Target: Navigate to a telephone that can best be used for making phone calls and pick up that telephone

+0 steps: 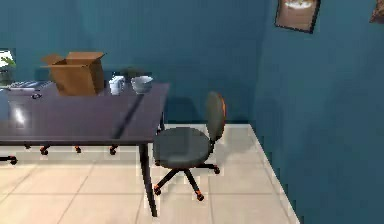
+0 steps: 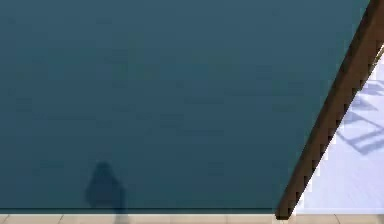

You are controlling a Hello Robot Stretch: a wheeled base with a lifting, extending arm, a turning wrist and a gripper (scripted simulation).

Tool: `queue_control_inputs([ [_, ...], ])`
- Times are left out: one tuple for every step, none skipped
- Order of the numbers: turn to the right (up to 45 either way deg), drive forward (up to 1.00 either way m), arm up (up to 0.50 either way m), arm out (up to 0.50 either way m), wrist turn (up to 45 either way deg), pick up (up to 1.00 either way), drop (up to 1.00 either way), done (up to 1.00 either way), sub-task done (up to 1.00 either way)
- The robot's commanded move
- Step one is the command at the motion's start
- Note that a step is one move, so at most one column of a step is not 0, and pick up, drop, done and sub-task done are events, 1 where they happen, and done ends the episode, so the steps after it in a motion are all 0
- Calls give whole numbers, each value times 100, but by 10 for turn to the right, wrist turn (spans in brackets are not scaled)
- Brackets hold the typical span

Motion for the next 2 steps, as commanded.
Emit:
queue_control_inputs([
  [-450,0,0,0,0,0,0,0,0],
  [-450,0,0,0,0,0,0,0,0],
])
